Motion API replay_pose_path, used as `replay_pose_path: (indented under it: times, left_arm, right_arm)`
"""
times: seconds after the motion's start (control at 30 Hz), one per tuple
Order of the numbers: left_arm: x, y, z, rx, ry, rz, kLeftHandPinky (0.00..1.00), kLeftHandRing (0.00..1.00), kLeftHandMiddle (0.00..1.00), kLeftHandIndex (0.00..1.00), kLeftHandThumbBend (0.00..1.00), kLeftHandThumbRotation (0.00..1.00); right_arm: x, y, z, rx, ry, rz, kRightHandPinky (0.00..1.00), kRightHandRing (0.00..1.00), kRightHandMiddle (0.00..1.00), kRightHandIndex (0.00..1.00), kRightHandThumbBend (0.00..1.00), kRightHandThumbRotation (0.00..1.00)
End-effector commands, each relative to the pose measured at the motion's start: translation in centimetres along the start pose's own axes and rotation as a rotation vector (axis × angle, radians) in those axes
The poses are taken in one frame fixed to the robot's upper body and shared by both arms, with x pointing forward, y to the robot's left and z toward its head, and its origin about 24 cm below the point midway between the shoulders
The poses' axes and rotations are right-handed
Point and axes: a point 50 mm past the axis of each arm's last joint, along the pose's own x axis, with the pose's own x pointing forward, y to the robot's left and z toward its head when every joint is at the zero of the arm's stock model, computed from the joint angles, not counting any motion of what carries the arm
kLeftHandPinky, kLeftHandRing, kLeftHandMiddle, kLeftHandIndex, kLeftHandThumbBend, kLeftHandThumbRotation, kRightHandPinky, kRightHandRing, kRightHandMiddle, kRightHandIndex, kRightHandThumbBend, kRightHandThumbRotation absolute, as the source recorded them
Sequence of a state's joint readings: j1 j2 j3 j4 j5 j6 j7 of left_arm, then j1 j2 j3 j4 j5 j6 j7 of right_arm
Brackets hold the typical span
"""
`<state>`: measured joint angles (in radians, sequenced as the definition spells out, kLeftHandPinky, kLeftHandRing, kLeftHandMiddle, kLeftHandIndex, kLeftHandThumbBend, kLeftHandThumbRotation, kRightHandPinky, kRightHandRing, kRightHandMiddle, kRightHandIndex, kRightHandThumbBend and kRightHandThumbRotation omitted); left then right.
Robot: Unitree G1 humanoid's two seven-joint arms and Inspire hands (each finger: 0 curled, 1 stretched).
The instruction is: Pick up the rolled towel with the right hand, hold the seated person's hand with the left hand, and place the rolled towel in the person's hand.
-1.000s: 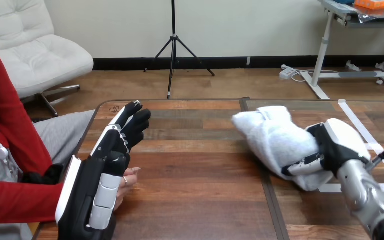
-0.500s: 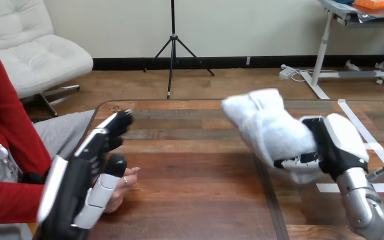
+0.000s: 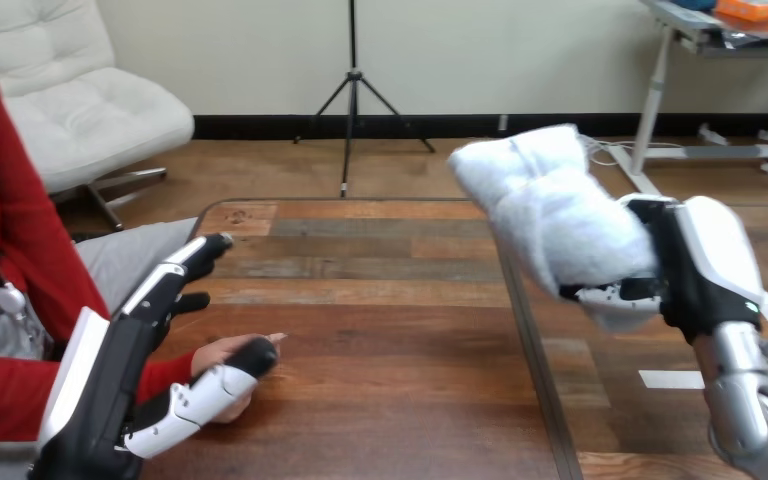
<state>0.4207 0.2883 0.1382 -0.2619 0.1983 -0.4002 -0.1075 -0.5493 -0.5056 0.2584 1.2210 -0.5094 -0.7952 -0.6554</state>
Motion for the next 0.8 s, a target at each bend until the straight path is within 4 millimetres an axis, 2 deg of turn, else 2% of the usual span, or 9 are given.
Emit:
replay_pose_path:
  times: [0.0,0.77]
  left_arm:
    - [1.6,1.9,0.2,0.144,-0.031,0.004,0.79,0.92,0.94,0.90,0.99,0.63]
    - [2.7,3.4,-0.1,0.406,0.020,-0.076,0.71,0.88,0.91,0.89,1.00,0.56]
  right_arm:
    - [2.0,-2.7,2.0,0.051,-0.146,-0.179,0.31,0.37,0.43,0.46,0.70,0.00]
    - [1.7,-3.6,2.5,0.094,-0.199,-0.251,0.28,0.34,0.41,0.45,0.71,0.00]
